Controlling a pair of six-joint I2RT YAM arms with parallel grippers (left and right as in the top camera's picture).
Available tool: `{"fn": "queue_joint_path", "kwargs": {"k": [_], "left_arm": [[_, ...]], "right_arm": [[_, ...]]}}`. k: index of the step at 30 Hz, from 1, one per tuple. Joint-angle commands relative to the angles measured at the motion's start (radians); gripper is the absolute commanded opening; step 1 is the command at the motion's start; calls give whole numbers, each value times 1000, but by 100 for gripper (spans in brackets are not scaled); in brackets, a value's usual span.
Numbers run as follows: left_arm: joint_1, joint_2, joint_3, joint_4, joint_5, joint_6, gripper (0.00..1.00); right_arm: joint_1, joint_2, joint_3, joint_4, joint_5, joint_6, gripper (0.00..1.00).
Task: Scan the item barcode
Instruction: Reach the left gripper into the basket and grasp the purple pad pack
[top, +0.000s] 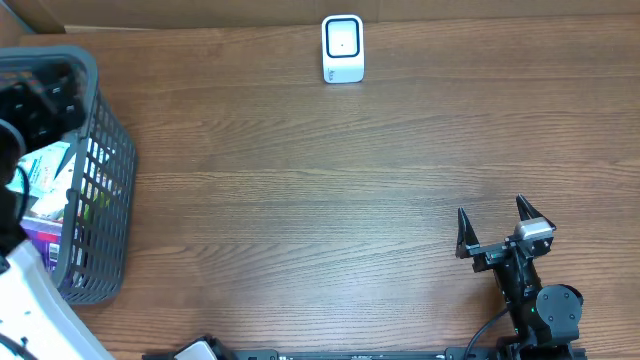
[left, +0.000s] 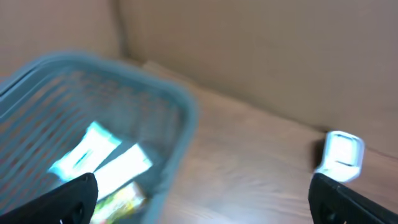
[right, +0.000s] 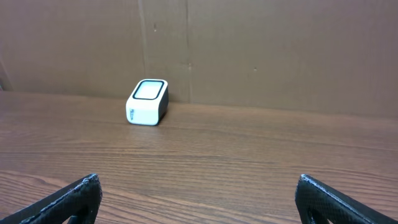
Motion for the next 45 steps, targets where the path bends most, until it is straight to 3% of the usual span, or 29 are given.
{"fn": "queue_joint_path", "kwargs": {"k": [1, 6, 12, 20, 29, 39, 45], "left_arm": [[57, 40, 12, -28, -34, -4, 99], [94, 102, 9, -87, -87, -6, 100], [139, 194, 9, -161, -216, -146, 100], [235, 281, -43, -205, -226, -165, 99], [304, 282, -332, -65, -237, -164, 100], [306, 282, -624, 160, -385, -164, 100], [306, 282, -698, 299, -308, -164, 100]], "right_arm": [[5, -12, -10, 2, 6, -3, 100], [5, -12, -10, 2, 6, -3, 100], [5, -12, -10, 2, 6, -3, 100], [5, -12, -10, 2, 6, -3, 100], [5, -12, -10, 2, 6, -3, 100], [5, -12, -10, 2, 6, -3, 100], [5, -12, -10, 2, 7, -3, 100]]}}
